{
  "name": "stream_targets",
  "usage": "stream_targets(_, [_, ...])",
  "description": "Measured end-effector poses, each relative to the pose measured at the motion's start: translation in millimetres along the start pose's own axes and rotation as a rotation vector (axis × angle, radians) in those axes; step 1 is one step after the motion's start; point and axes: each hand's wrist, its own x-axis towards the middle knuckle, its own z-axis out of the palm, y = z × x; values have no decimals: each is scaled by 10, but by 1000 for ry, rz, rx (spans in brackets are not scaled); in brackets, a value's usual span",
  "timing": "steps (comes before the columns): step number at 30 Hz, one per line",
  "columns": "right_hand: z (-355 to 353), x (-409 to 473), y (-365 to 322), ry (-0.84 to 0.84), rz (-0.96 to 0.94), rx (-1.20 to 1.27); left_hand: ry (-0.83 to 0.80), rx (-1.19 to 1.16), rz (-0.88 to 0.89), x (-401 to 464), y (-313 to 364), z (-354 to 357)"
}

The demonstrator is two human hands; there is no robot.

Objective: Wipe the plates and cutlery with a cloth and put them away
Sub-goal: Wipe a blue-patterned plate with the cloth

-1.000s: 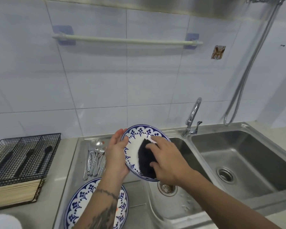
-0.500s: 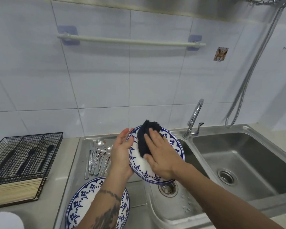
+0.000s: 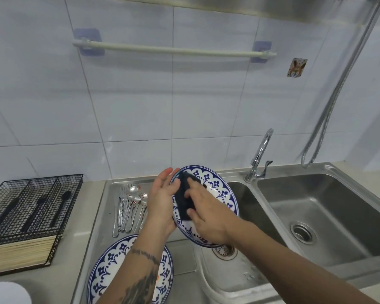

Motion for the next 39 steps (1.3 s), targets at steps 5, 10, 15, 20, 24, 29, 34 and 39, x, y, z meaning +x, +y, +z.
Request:
stream_targets(5, [-44, 44, 241, 77, 137, -192, 35, 29, 52, 44, 86, 6])
stream_targets(10, [73, -113, 102, -29, 51, -126, 18, 39, 33, 58, 95, -39])
stream_targets(15, [118, 40, 104, 52, -39, -183, -20, 10, -46, 29, -15, 11])
stream_targets(20, [22, 56, 348, 65, 137, -408, 11, -86, -8, 80, 14, -68])
stream_targets(24, [-32, -120, 305, -15, 178, -450, 45, -119, 13, 141, 78, -162])
stream_targets(29, [28, -321, -11, -153, 68, -187, 91, -127, 25, 176, 68, -203])
stream_targets(34, [140, -123, -108, -145, -34, 61, 72, -135, -94, 117, -41, -161])
stream_targets(39, [176, 116, -31, -97, -64, -37, 63, -98, -130, 74, -63, -153])
